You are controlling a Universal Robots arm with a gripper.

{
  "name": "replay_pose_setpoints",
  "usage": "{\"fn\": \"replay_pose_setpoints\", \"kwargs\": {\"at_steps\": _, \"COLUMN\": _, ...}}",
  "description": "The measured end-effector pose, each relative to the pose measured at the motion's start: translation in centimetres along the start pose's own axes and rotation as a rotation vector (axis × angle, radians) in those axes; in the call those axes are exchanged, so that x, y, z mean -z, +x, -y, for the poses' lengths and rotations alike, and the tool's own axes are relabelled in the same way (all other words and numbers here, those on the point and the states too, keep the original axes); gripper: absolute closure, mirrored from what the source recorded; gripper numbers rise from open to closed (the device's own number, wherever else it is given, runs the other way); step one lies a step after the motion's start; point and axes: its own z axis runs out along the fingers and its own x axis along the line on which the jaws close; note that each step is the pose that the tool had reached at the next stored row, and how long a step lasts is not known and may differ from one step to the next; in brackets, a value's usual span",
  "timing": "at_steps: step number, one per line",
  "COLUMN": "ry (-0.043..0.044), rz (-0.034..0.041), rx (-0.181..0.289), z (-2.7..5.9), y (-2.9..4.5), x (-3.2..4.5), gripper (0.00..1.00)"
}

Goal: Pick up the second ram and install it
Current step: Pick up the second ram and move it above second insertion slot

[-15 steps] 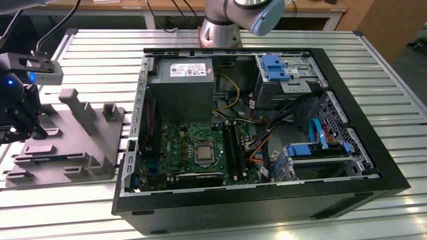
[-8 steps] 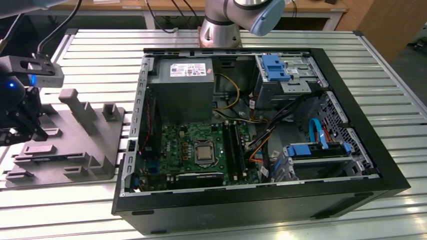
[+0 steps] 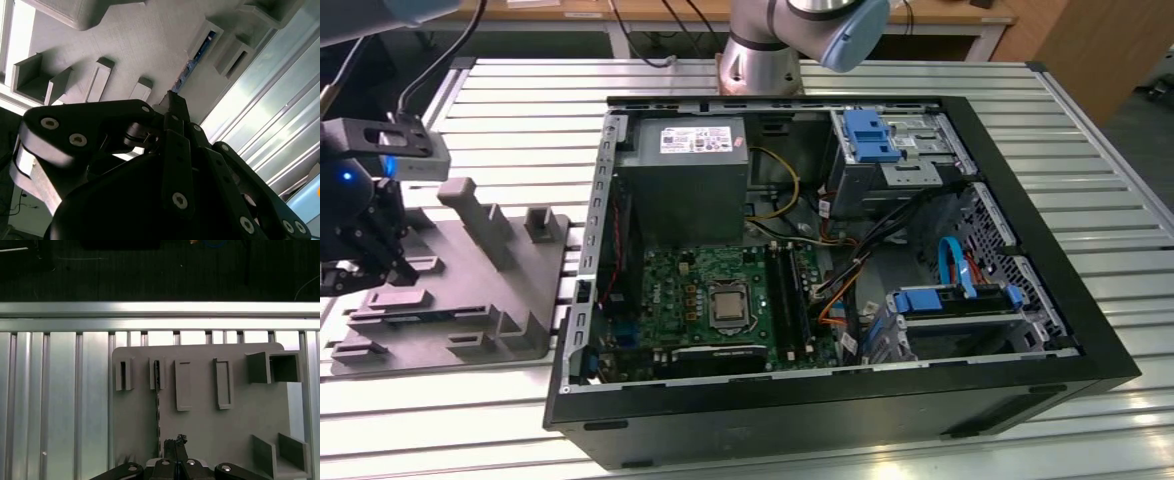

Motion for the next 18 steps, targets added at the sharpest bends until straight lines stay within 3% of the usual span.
{"fn": "replay_pose_setpoints", "kwargs": {"at_steps": 18, "ry": 0.0001, "rz": 0.0002, "rx": -0.006, "z": 0.06, "y": 0.91, "x": -1.34, "gripper": 0.9}}
